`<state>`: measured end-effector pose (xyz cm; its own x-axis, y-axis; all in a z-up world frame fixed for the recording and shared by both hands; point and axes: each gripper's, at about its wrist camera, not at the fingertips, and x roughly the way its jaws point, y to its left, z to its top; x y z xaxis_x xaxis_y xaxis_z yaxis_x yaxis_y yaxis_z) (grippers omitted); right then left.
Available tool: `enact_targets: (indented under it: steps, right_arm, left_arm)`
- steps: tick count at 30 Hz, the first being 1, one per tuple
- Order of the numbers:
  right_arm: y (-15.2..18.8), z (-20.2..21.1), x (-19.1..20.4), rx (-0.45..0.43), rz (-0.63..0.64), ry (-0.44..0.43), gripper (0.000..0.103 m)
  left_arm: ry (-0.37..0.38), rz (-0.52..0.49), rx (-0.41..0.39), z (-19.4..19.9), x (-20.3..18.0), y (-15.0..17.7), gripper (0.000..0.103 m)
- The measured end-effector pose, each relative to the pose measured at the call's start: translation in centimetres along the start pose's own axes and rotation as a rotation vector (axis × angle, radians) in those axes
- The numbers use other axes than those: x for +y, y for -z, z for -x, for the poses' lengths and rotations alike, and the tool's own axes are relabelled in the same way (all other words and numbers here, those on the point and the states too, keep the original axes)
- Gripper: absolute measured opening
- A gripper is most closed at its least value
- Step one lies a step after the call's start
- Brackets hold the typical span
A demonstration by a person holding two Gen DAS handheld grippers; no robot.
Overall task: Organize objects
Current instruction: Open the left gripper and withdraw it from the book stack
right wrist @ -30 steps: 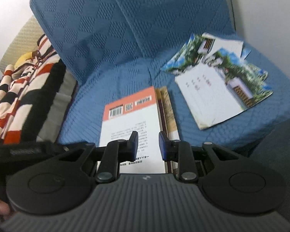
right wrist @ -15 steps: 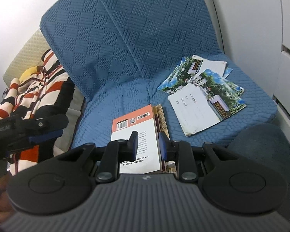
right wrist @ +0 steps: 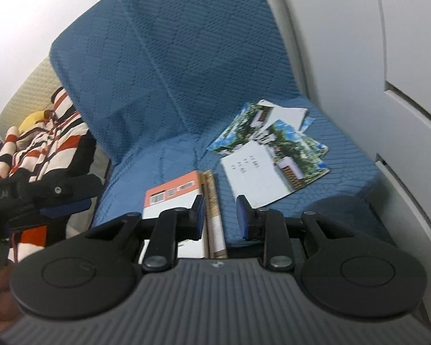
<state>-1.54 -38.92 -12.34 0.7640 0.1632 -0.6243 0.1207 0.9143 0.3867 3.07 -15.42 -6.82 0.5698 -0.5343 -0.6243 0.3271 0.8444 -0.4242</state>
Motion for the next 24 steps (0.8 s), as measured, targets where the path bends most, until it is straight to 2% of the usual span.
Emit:
enact_targets:
  steps: [6,11,15,19,22,23,24]
  right_arm:
    - [-0.2,0.2,-2.8,-0.015,-0.034,0.025,0.028]
    - [-0.3,-0.4,-5.1,-0.017,-0.051,0.033,0.028]
    - [-0.6,-1.6,-7.0,-0.014,-0.053,0.051,0.032]
    - [-1.1,-2.9,-9.2,-0.006,-0.098,0.074,0.048]
    - [-1.6,-3.8,-10.6,-0.008,-0.126,0.089,0.078]
    - [-1.7,-4.2,-11.1,-0.01,-0.135,0.088,0.081]
    - [-1.9,-4.6,-11.5,-0.007,-0.143,0.088,0.08]
  left_arm:
    - [0.001,-0.034,0.016,-2.9,-2.3,0.1,0.081]
    - [-0.035,-0.041,0.025,-5.5,-3.2,0.1,0.098]
    - [-0.108,-0.015,0.009,-7.8,-2.9,-0.1,0.099]
    - [-0.149,-0.013,0.028,-10.8,-2.3,-0.7,0.099]
    - [-0.175,-0.034,0.052,-13.0,-2.0,-1.0,0.099]
    - [-0.182,-0.038,0.064,-13.8,-2.0,-1.0,0.099]
    - [-0.18,-0.038,0.077,-14.6,-1.9,-1.0,0.099]
